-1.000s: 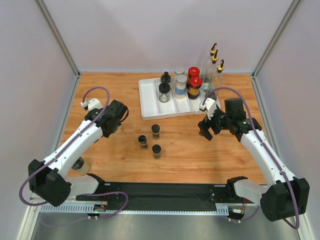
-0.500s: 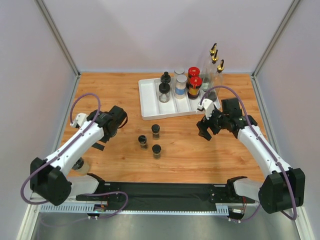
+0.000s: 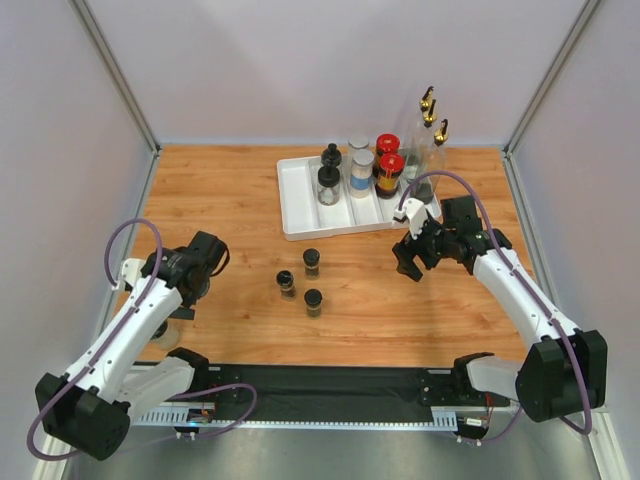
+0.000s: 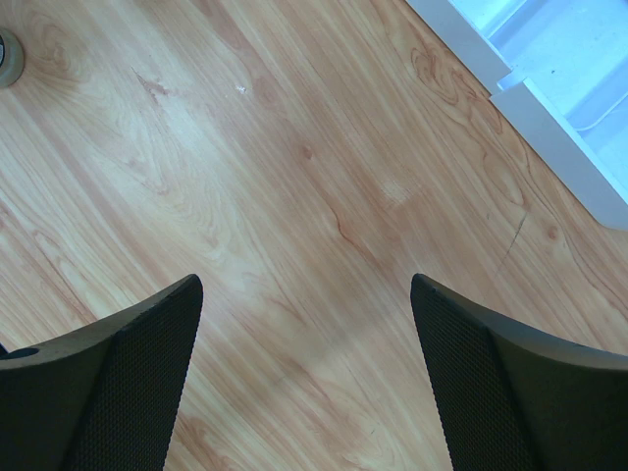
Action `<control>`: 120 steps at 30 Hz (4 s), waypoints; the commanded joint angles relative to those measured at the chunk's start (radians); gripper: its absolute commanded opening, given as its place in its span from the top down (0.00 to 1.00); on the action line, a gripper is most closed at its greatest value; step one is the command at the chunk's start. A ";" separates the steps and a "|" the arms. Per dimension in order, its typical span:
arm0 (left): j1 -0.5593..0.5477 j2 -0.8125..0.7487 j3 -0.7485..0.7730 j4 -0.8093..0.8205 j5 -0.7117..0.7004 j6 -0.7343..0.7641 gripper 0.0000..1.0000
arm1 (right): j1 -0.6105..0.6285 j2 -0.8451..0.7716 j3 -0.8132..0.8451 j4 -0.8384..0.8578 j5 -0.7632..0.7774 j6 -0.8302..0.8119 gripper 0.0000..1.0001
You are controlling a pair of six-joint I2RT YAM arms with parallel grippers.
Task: Organize the condiment bottles
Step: Pick up the bottle from the corner of the board.
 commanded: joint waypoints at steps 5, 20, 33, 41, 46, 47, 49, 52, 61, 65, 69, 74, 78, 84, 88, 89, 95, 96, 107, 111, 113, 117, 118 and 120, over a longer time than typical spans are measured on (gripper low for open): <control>0.059 -0.051 -0.023 -0.340 0.000 0.001 0.05 | -0.004 0.007 0.004 0.011 -0.003 -0.018 0.12; 0.235 0.030 -0.053 -0.329 -0.004 0.072 0.03 | -0.004 0.050 0.012 0.014 0.003 -0.014 0.11; 0.402 0.037 -0.141 -0.199 0.002 0.221 0.02 | -0.002 0.091 0.014 0.020 0.029 -0.015 0.11; 0.507 0.032 -0.137 -0.167 -0.018 0.297 0.00 | -0.002 0.105 0.015 0.018 0.035 -0.015 0.11; 0.582 0.041 -0.123 -0.125 -0.012 0.354 0.01 | -0.002 0.103 0.015 0.020 0.038 -0.017 0.11; 0.589 0.049 -0.119 -0.119 -0.012 0.368 0.02 | -0.002 0.103 0.014 0.018 0.038 -0.017 0.11; 0.605 0.055 -0.109 -0.124 -0.016 0.371 0.02 | -0.002 0.100 0.014 0.020 0.040 -0.017 0.11; 0.609 0.056 -0.108 -0.119 -0.016 0.380 0.04 | -0.002 0.100 0.014 0.020 0.040 -0.018 0.11; 0.648 0.084 -0.111 -0.083 0.017 0.422 0.51 | -0.002 0.086 0.012 0.018 0.042 -0.018 0.11; 0.648 0.057 -0.123 -0.040 0.030 0.464 0.72 | -0.002 0.082 0.012 0.017 0.043 -0.020 0.11; 0.648 0.003 -0.149 0.097 0.121 0.624 1.00 | -0.002 0.080 0.010 0.020 0.043 -0.021 0.11; 0.648 -0.048 -0.200 0.344 0.309 0.820 1.00 | -0.002 0.079 0.009 0.018 0.048 -0.021 0.11; 0.646 -0.078 -0.227 0.489 0.449 0.940 1.00 | -0.002 0.073 0.007 0.017 0.049 -0.023 0.11; 0.610 -0.059 -0.226 0.680 0.592 1.034 1.00 | -0.002 0.070 0.007 0.017 0.049 -0.028 0.11; 0.545 0.032 -0.180 0.758 0.642 1.069 1.00 | -0.002 0.060 0.006 0.014 0.046 -0.031 0.11; 0.531 0.081 -0.151 0.766 0.648 1.083 1.00 | -0.002 0.059 0.006 0.012 0.046 -0.029 0.11; 0.450 0.272 -0.013 0.816 0.665 1.181 1.00 | -0.002 0.036 0.003 0.009 0.029 -0.029 0.11; 0.441 0.293 0.004 0.816 0.666 1.199 1.00 | -0.002 0.034 0.004 0.009 0.026 -0.029 0.11; 0.298 0.405 0.173 0.872 0.718 1.503 1.00 | -0.002 0.024 0.006 0.003 0.006 -0.032 0.11; 0.251 0.412 0.243 0.885 0.760 1.653 1.00 | -0.001 0.024 0.006 -0.001 0.005 -0.035 0.11; 0.211 0.423 0.300 0.878 0.790 1.759 1.00 | -0.002 0.024 0.006 -0.001 0.005 -0.035 0.11; 0.174 0.443 0.386 0.882 0.870 1.854 1.00 | -0.002 0.020 0.006 -0.003 0.005 -0.035 0.11; 0.172 0.460 0.403 0.879 0.905 1.870 1.00 | -0.002 0.019 0.006 -0.003 0.005 -0.034 0.11; 0.165 0.483 0.464 0.866 0.995 1.906 1.00 | -0.002 0.013 0.004 -0.001 0.005 -0.035 0.11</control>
